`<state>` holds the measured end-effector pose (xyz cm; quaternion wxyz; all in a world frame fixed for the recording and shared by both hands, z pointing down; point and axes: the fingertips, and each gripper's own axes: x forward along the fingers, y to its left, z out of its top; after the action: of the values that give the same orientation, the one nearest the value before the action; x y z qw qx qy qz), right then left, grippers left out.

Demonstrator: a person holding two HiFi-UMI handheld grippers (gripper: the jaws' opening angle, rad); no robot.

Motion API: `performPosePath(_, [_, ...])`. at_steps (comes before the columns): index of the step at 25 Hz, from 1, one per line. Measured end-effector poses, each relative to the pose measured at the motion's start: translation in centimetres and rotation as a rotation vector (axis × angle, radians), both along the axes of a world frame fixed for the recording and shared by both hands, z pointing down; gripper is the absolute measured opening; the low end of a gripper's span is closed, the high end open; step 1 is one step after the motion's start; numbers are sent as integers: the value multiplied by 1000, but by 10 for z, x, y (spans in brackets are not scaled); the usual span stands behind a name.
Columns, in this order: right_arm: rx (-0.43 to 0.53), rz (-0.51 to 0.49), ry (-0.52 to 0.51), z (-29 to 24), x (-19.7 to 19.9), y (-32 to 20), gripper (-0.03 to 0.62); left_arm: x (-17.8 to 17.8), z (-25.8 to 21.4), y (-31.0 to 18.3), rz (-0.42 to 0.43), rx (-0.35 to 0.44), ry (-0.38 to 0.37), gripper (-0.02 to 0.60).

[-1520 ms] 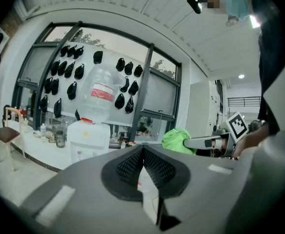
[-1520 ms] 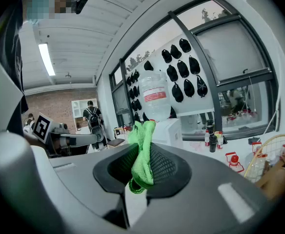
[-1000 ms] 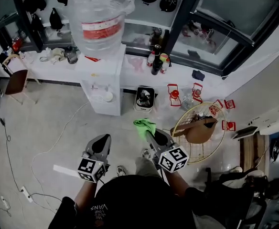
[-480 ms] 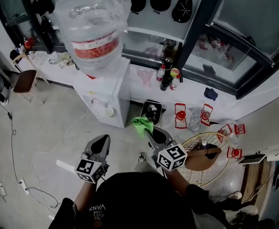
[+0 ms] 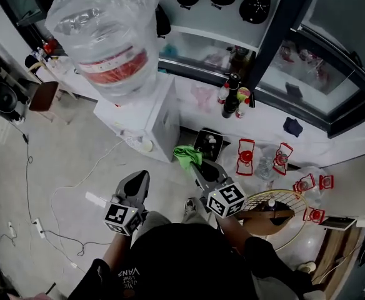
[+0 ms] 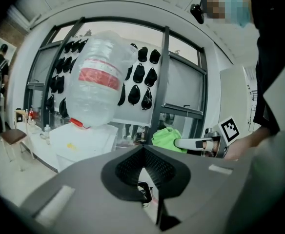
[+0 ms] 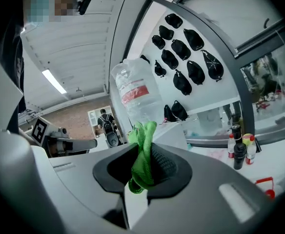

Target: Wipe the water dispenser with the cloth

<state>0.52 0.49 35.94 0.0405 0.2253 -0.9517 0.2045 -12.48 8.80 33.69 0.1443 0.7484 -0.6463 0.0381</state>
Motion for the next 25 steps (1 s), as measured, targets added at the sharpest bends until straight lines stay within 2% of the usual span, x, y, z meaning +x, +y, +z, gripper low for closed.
performPosePath(7, [-15, 14, -4, 14, -22, -16, 71, -13, 10, -16, 25, -30, -10, 2])
performPosePath(20, [-19, 126, 21, 59, -89, -18, 71, -60, 28, -22, 221, -67, -17, 2])
performPosePath(25, [-55, 140, -11, 79, -114, -26, 71, -56, 46, -35, 281, -98, -15, 2])
